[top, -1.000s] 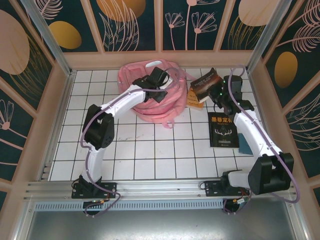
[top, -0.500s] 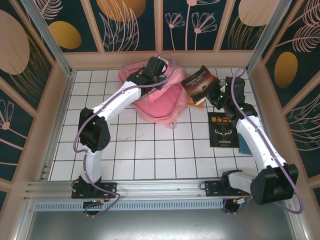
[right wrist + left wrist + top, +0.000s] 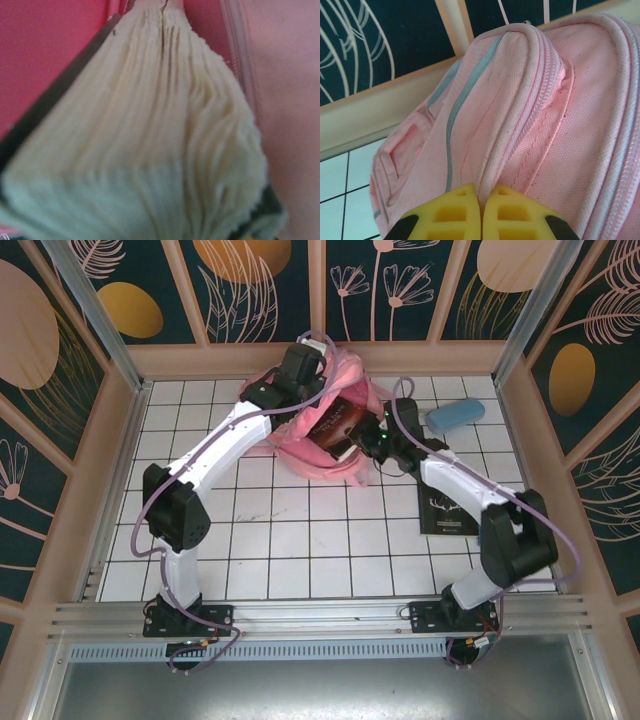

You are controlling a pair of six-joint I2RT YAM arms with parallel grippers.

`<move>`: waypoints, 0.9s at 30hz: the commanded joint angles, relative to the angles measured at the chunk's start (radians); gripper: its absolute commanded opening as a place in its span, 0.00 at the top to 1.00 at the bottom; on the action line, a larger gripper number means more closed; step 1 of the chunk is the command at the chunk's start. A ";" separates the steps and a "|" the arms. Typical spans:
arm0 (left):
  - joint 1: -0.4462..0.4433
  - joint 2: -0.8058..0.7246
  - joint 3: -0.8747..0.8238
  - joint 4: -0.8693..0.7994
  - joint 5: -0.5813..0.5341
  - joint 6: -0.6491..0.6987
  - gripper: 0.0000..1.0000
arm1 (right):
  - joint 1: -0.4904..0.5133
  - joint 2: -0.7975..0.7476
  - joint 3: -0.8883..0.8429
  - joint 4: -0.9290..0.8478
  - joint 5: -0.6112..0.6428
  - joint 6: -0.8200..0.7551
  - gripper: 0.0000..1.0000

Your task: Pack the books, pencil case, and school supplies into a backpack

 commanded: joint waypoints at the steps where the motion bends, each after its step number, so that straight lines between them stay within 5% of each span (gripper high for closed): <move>1: 0.007 -0.127 0.010 0.140 -0.070 -0.039 1.00 | 0.020 0.074 0.099 0.244 0.014 0.076 0.97; 8: 0.007 -0.193 -0.048 0.110 -0.121 -0.021 1.00 | 0.037 0.140 0.125 0.350 0.037 0.102 0.97; 20: 0.007 -0.157 -0.031 0.083 -0.132 -0.011 1.00 | 0.038 -0.022 0.034 0.270 0.006 0.016 0.97; 27: 0.007 -0.126 0.010 0.053 -0.114 -0.024 1.00 | 0.061 0.085 0.091 0.325 -0.024 0.048 0.97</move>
